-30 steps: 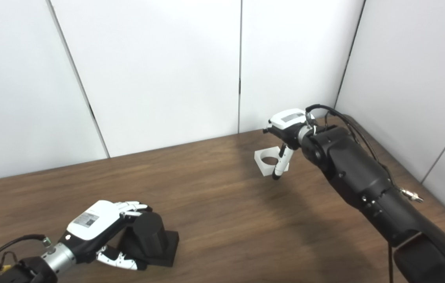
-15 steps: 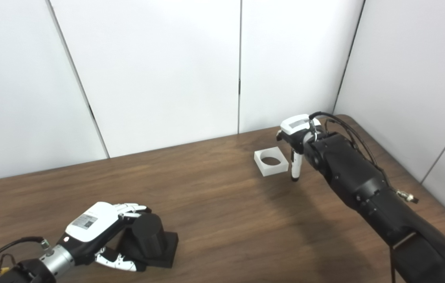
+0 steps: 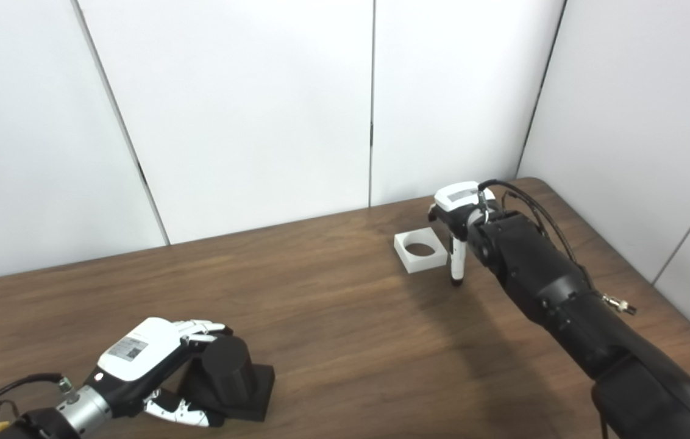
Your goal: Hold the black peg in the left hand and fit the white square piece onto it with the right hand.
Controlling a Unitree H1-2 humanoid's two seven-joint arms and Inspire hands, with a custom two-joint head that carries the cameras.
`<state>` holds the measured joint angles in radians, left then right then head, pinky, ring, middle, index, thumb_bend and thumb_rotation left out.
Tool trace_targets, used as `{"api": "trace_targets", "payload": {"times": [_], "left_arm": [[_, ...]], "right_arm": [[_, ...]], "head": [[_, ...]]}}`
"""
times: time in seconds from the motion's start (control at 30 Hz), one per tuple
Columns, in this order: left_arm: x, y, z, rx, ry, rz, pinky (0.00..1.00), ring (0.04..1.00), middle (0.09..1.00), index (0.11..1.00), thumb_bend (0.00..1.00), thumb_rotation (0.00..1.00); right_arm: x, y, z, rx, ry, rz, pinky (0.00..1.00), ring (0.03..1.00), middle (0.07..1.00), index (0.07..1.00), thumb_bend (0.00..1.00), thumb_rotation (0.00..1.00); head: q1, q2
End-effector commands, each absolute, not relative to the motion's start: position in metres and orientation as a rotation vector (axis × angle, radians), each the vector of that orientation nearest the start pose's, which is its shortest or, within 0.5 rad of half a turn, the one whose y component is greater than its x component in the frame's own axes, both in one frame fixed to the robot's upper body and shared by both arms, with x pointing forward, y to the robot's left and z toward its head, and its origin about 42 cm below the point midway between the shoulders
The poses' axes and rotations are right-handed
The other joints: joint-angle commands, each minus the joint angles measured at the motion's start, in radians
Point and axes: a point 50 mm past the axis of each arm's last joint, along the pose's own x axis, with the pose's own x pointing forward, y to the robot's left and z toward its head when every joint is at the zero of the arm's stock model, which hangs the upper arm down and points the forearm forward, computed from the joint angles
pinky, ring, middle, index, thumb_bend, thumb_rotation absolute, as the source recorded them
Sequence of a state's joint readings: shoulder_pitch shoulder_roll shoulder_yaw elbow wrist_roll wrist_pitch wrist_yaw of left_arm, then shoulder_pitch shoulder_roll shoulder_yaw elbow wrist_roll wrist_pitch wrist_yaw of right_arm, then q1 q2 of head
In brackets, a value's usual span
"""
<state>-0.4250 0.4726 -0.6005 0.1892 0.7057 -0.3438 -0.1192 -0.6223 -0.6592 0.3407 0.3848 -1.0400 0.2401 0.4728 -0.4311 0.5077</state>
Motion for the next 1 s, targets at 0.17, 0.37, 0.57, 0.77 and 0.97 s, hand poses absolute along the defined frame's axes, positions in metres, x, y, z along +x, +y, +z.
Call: {"api": "trace_targets", "payload": {"times": [0.17,0.37,0.57,0.77,0.97], "left_arm": [[0.340,0.214,0.106,1.399,-0.342,-0.976,0.77,0.851,0.846,0.490,0.52,0.06],[0.339,0.214,0.107,1.405,-0.338,-0.973,0.76,0.850,0.843,0.490,0.52,0.06],[0.339,0.213,0.107,1.412,-0.323,-0.980,0.77,0.857,0.857,0.491,0.52,0.06],[0.339,0.214,0.106,1.404,-0.329,-0.970,0.77,0.853,0.854,0.490,0.52,0.06],[0.340,0.214,0.105,1.396,-0.328,-0.963,0.77,0.852,0.851,0.490,0.52,0.06]], "right_arm": [[0.475,-0.360,0.251,-1.756,0.305,0.141,0.82,0.902,0.910,0.846,0.90,0.20],[0.480,-0.347,0.252,-1.776,0.287,0.178,0.83,0.905,0.910,0.837,0.90,0.19],[0.484,-0.329,0.252,-1.789,0.254,0.232,0.83,0.904,0.910,0.823,0.90,0.19],[0.484,-0.312,0.252,-1.787,0.213,0.289,0.84,0.908,0.907,0.789,0.90,0.18],[0.486,-0.300,0.253,-1.789,0.206,0.314,0.85,0.907,0.902,0.762,0.89,0.18]], "head": [[0.005,0.008],[0.007,0.016],[0.011,0.021],[0.017,0.029],[0.018,0.029]]}}
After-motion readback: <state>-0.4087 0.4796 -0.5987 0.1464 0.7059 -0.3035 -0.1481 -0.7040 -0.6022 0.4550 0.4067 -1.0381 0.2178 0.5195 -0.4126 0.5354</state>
